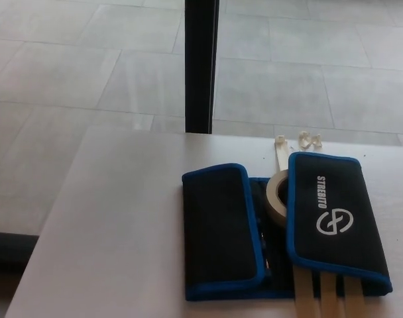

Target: The robot uses its right hand to open a black folded toolkit cover kept in the middle of the desk

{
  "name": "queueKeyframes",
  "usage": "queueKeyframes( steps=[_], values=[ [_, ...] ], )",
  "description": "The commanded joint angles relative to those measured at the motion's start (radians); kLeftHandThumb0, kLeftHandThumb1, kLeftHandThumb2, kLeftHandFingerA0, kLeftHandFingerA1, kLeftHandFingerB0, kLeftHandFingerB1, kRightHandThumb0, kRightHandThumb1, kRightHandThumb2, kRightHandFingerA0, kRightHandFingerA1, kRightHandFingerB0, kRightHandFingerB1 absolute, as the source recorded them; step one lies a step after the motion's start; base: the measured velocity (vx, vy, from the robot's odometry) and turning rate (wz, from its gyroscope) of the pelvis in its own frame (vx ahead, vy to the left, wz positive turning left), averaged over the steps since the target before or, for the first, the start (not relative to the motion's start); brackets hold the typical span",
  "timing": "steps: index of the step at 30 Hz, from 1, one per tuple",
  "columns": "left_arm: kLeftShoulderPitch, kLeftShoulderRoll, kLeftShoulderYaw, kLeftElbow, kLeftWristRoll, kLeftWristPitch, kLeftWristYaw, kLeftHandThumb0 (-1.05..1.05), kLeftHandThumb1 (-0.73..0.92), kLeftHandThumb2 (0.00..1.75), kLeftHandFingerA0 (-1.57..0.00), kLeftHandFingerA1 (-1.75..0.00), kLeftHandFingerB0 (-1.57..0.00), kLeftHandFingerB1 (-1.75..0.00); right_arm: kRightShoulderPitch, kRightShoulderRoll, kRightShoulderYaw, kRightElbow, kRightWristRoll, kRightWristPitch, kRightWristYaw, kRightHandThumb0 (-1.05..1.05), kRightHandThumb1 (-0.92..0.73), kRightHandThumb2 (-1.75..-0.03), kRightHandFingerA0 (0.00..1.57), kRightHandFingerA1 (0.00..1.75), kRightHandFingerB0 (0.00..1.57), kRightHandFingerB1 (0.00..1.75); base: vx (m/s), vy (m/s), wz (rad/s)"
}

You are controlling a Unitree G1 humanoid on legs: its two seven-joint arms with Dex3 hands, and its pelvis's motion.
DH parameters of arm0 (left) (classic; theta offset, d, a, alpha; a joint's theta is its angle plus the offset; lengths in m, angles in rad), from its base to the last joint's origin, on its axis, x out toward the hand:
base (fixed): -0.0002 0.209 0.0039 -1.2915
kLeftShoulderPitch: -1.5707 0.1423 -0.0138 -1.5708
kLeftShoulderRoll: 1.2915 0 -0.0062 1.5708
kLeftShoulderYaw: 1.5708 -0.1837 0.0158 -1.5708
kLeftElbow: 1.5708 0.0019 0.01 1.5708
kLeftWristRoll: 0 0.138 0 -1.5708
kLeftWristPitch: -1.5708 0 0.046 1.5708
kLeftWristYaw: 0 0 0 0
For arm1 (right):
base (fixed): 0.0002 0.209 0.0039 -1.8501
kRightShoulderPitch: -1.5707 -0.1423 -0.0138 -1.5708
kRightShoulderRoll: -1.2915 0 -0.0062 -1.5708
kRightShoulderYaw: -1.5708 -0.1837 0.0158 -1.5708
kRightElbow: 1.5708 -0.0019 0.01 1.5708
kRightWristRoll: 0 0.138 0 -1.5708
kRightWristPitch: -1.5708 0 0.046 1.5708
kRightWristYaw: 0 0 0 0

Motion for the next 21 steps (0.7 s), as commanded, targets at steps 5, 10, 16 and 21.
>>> queueKeyframes(
  steps=[5,10,16,21],
  values=[
    [-0.036,0.065,0.116,0.099,-0.1,0.019,-0.03,-0.71,0.77,0.62,-0.51,-0.67,-0.4,-0.48,-0.122,-0.161,-0.426,0.099,0.376,0.087,-0.219,-0.53,-0.77,-0.68,0.76,1.68,0.67,1.26,0.0,0.0,0.0],
    [-0.036,0.06,0.118,0.109,-0.093,0.023,-0.016,-0.69,0.59,1.0,-0.5,-0.69,-0.38,-0.58,-0.182,-0.238,-0.554,0.128,0.424,0.101,-0.39,-0.45,-0.78,-0.66,0.62,1.41,0.44,0.76,0.0,0.0,0.0],
    [-0.041,0.06,0.129,0.11,-0.099,0.019,-0.026,-0.71,0.75,0.62,-0.53,-0.65,-0.42,-0.48,-0.183,-0.293,-0.606,0.204,0.421,0.173,-0.439,-0.33,-0.8,-0.7,0.16,0.69,0.22,0.64,0.0,0.0,0.0],
    [-0.039,0.059,0.125,0.112,-0.094,0.012,-0.029,-0.69,0.59,1.0,-0.49,-0.68,-0.37,-0.58,-0.21,-0.349,-0.632,0.191,0.424,0.221,-0.475,-0.43,-0.81,-0.66,0.36,0.92,0.12,0.6,0.0,0.0,0.0]
  ],
)
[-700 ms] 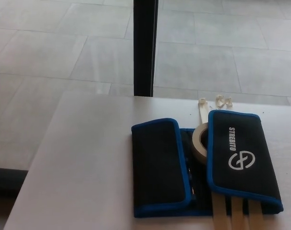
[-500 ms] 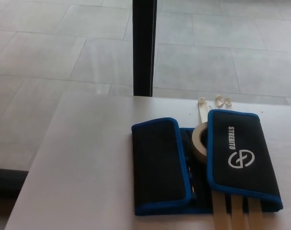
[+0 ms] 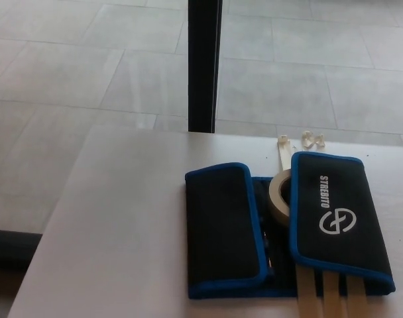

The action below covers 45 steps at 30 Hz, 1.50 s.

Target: The robot uses its right hand to open a black folded toolkit cover kept in the middle of the desk

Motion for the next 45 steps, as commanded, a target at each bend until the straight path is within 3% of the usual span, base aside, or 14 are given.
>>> queueKeyframes(
  steps=[1,4,5,6,9,11,12,14,18,19,22,23,42,45],
  values=[
    [-0.003,0.04,0.021,0.028,-0.041,0.01,-0.021,-0.69,0.59,1.0,-0.49,-0.68,-0.37,-0.58,-0.054,-0.15,-0.126,0.036,0.186,0.134,-0.232,-0.43,-0.81,-0.66,0.36,0.92,0.12,0.6,0.0,0.0,0.0],
    [-0.007,0.042,0.027,0.035,-0.049,0.013,-0.019,-0.71,0.76,0.62,-0.51,-0.64,-0.42,-0.49,-0.127,-0.198,-0.168,0.029,0.224,0.079,-0.209,-0.44,-0.63,-1.07,0.51,0.89,0.0,0.53,0.0,0.0,0.0],
    [-0.003,0.041,0.028,0.033,-0.05,0.005,-0.022,-0.72,0.75,0.62,-0.51,-0.64,-0.4,-0.49,-0.177,-0.218,-0.146,0.007,0.206,0.035,-0.177,-0.57,-0.73,-0.64,0.72,1.75,0.47,1.38,0.0,0.0,0.0],
    [-0.007,0.041,0.025,0.035,-0.047,0.012,-0.013,-0.71,0.75,0.62,-0.52,-0.64,-0.42,-0.48,-0.195,-0.226,-0.131,-0.001,0.197,0.035,-0.157,-0.56,-0.68,-0.68,0.85,1.67,0.54,0.89,0.0,0.0,-0.06],
    [-0.011,0.048,0.013,0.031,-0.038,0.014,-0.018,-0.7,0.6,1.01,-0.48,-0.68,-0.35,-0.57,-0.27,-0.201,-0.066,-0.094,0.183,-0.036,-0.053,-0.54,-0.71,-0.61,0.9,1.7,0.62,0.89,0.0,0.0,0.0],
    [-0.013,0.046,0.02,0.034,-0.047,0.014,-0.017,-0.71,0.76,0.62,-0.52,-0.65,-0.42,-0.49,-0.281,-0.164,-0.034,-0.184,0.199,-0.042,0.03,-0.57,-0.71,-0.61,0.61,1.7,0.51,0.75,0.0,0.0,0.0],
    [-0.019,0.046,0.031,0.036,-0.059,0.024,-0.012,-0.7,0.75,0.62,-0.52,-0.65,-0.42,-0.49,-0.287,-0.111,0.056,-0.329,0.162,-0.012,0.029,-0.62,-0.7,-0.61,0.45,0.98,0.37,0.55,0.0,0.0,0.08],
    [-0.015,0.046,0.026,0.034,-0.054,0.018,-0.016,-0.72,0.76,0.62,-0.52,-0.64,-0.41,-0.48,-0.246,-0.045,0.176,-0.508,0.115,-0.025,0.094,-0.64,-0.75,-0.62,0.39,0.7,0.31,0.46,0.0,0.0,0.07],
    [-0.012,0.046,0.018,0.031,-0.046,0.018,-0.016,-0.7,0.58,0.99,-0.5,-0.68,-0.39,-0.58,-0.179,0.067,0.355,-0.805,0.106,0.002,0.153,-0.63,-0.7,-0.61,0.53,0.66,0.49,0.48,0.0,0.0,0.06],
    [-0.013,0.045,0.019,0.032,-0.047,0.019,-0.015,-0.68,0.76,0.62,-0.52,-0.6,-0.4,-0.46,-0.159,0.085,0.398,-0.85,0.084,-0.019,0.167,-0.68,-0.26,-0.61,0.89,0.52,0.84,0.47,0.0,0.0,0.0],
    [-0.014,0.044,0.025,0.039,-0.052,0.017,-0.013,-0.7,0.58,0.99,-0.52,-0.7,-0.39,-0.59,-0.08,0.15,0.608,-1.034,-0.01,-0.017,0.187,-0.53,-0.68,-0.6,0.45,0.47,0.37,0.36,0.0,0.0,0.0],
    [-0.015,0.043,0.025,0.035,-0.053,0.018,-0.015,-0.7,0.75,0.62,-0.52,-0.66,-0.42,-0.48,-0.053,0.164,0.687,-1.077,-0.051,-0.019,0.2,-0.49,-0.68,-0.6,0.44,0.5,0.32,0.36,0.0,0.0,0.0],
    [-0.014,0.049,0.015,0.032,-0.043,0.01,-0.02,-0.7,0.58,0.99,-0.5,-0.71,-0.38,-0.59,0.073,0.003,1.401,-0.964,-0.645,-0.295,0.357,-0.63,-0.66,-0.6,0.23,0.55,0.33,0.38,0.0,0.0,0.0],
    [-0.017,0.048,0.014,0.033,-0.042,0.011,-0.018,-0.71,0.76,0.61,-0.51,-0.66,-0.42,-0.49,0.07,-0.011,1.438,-0.942,-0.645,-0.291,0.359,-0.61,-0.63,-0.59,0.22,0.6,0.34,0.4,0.0,0.0,0.0]
  ],
)
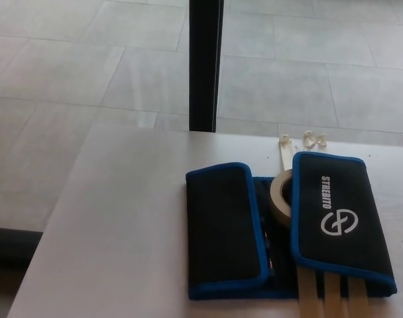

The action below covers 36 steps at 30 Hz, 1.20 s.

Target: The robot uses its right hand to open a black folded toolkit cover kept in the middle of the desk

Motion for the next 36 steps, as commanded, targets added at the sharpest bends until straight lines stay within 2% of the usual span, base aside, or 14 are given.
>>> queueKeyframes(
  steps=[1,4,6,12,13,16,17,18,22,23,26,29,30,36],
  values=[
    [0.002,0.034,0.001,0.011,-0.021,0.012,-0.01,-0.73,0.77,0.62,-0.52,-0.64,-0.41,-0.48,0.135,-0.138,0.564,-0.112,-0.575,-0.267,0.283,-0.61,-0.48,-0.83,0.22,0.63,0.28,0.51,0.0,0.0,0.0],
    [0.002,0.035,0.0,0.011,-0.02,0.012,-0.01,-0.69,0.59,1.01,-0.49,-0.69,-0.35,-0.58,0.135,-0.158,0.594,-0.107,-0.581,-0.26,0.28,-0.56,-0.62,-0.58,0.23,0.62,0.36,0.41,0.0,0.0,0.0],
    [0.002,0.035,0.0,0.008,-0.021,0.015,-0.012,-0.72,0.77,0.62,-0.52,-0.66,-0.42,-0.48,0.132,-0.174,0.616,-0.106,-0.597,-0.253,0.27,-0.57,-0.63,-0.59,0.22,0.62,0.36,0.41,0.0,0.0,0.0],
    [0.001,0.044,0.002,0.016,-0.02,0.018,-0.008,-0.71,0.76,0.63,-0.54,-0.65,-0.45,-0.49,0.087,-0.223,0.754,-0.07,-0.769,-0.224,0.215,-0.63,-0.68,-0.61,0.2,0.58,0.32,0.41,0.0,0.0,0.0],
    [-0.001,0.044,0.0,0.016,-0.018,0.018,-0.006,-0.69,0.59,0.99,-0.5,-0.7,-0.38,-0.58,0.076,-0.239,0.787,-0.08,-0.824,-0.199,0.207,-0.63,-0.68,-0.61,0.23,0.57,0.34,0.41,0.0,0.0,0.0],
    [0.0,0.045,0.003,0.013,-0.022,0.017,-0.014,-0.72,0.77,0.63,-0.52,-0.65,-0.42,-0.49,0.058,-0.246,0.824,-0.07,-0.858,-0.201,0.182,-0.6,-0.68,-0.6,0.22,0.58,0.33,0.42,0.0,0.0,0.0],
    [0.002,0.045,0.002,0.009,-0.021,0.016,-0.014,-0.71,0.59,1.0,-0.51,-0.71,-0.38,-0.59,0.051,-0.248,0.834,-0.07,-0.865,-0.193,0.177,-0.59,-0.68,-0.6,0.22,0.57,0.33,0.42,0.0,0.0,0.0],
    [0.001,0.045,0.001,0.006,-0.021,0.018,-0.014,-0.72,0.76,0.62,-0.51,-0.68,-0.41,-0.5,0.045,-0.249,0.842,-0.065,-0.865,-0.191,0.17,-0.59,-0.68,-0.6,0.22,0.58,0.32,0.43,0.0,0.0,0.0],
    [-0.003,0.047,0.005,0.012,-0.023,0.019,-0.013,-0.69,0.59,1.0,-0.49,-0.68,-0.35,-0.57,0.025,-0.258,0.857,-0.063,-0.865,-0.192,0.155,-0.57,-0.69,-0.6,0.24,0.6,0.34,0.44,0.0,0.0,0.0],
    [-0.001,0.047,0.003,0.01,-0.023,0.016,-0.016,-0.71,0.77,0.62,-0.53,-0.63,-0.43,-0.47,0.018,-0.263,0.867,-0.06,-0.877,-0.189,0.148,-0.57,-0.7,-0.6,0.23,0.6,0.34,0.44,0.0,0.0,0.0],
    [-0.003,0.048,0.002,0.014,-0.021,0.018,-0.017,-0.7,0.59,1.0,-0.5,-0.69,-0.37,-0.58,0.0,-0.282,0.896,-0.065,-0.929,-0.176,0.127,-0.57,-0.69,-0.6,0.24,0.63,0.34,0.45,0.0,0.0,0.0],
    [-0.007,0.047,-0.001,0.012,-0.018,0.016,-0.016,-0.71,0.76,0.63,-0.52,-0.65,-0.42,-0.48,-0.027,-0.307,0.93,-0.043,-0.989,-0.193,0.085,-0.58,-0.7,-0.61,0.23,0.69,0.31,0.52,0.0,0.0,0.0],
    [-0.005,0.048,-0.003,0.01,-0.017,0.015,-0.018,-0.7,0.59,1.0,-0.5,-0.69,-0.37,-0.58,-0.037,-0.316,0.946,-0.026,-1.018,-0.204,0.059,-0.57,-0.7,-0.61,0.25,0.69,0.32,0.52,0.0,0.0,0.0],
    [-0.017,0.049,0.001,0.009,-0.021,0.016,-0.018,-0.71,0.74,0.63,-0.53,-0.66,-0.44,-0.49,-0.075,-0.328,1.027,0.017,-1.131,-0.177,-0.027,-0.58,-0.71,-0.61,0.21,0.63,0.3,0.46,0.0,0.0,0.0]
  ],
)
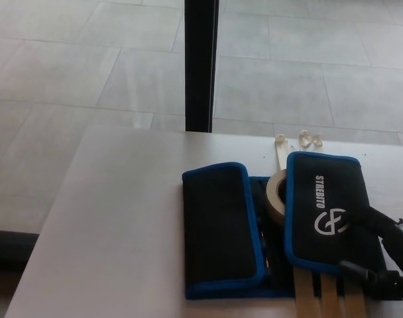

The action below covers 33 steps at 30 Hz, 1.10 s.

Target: The robot uses its right hand to open a black folded toolkit cover kept in the middle of the desk

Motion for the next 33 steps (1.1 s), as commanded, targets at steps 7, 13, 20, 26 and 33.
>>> queueKeyframes(
  steps=[7,13,20,26,33],
  values=[
    [-0.023,0.053,-0.007,0.004,-0.013,0.024,-0.014,-0.72,0.75,0.63,-0.51,-0.63,-0.41,-0.47,-0.1,-0.159,0.392,-0.003,-0.746,-0.093,-0.078,-0.65,-0.54,-0.9,0.1,0.59,0.22,0.52,0.0,0.0,0.0],
    [-0.026,0.052,-0.014,0.01,-0.005,0.022,-0.011,-0.7,0.58,0.99,-0.5,-0.68,-0.39,-0.57,-0.117,-0.101,0.443,-0.007,-0.798,0.073,-0.03,-0.69,-0.65,-0.6,0.0,0.07,0.13,0.3,0.0,0.0,0.0],
    [-0.032,0.047,-0.007,0.01,-0.015,0.028,-0.011,-0.7,0.59,0.99,-0.5,-0.69,-0.37,-0.57,-0.136,-0.037,0.499,0.061,-0.861,0.208,-0.123,-0.79,-0.42,-0.73,0.0,0.0,0.12,0.31,0.0,0.0,0.0],
    [-0.029,0.048,-0.009,0.012,-0.014,0.021,-0.016,-0.71,0.76,0.62,-0.51,-0.65,-0.42,-0.48,-0.135,0.021,0.47,0.167,-0.786,0.221,-0.324,-0.4,-0.58,-0.58,0.26,0.6,0.23,0.35,0.0,0.0,0.0],
    [-0.022,0.042,-0.001,0.012,-0.023,0.016,-0.015,-0.7,0.75,0.62,-0.51,-0.65,-0.44,-0.49,-0.159,0.127,0.328,0.239,-0.631,0.15,-0.545,-0.51,-0.78,-0.68,0.9,1.72,0.43,0.52,0.0,0.0,0.0]
  ],
)
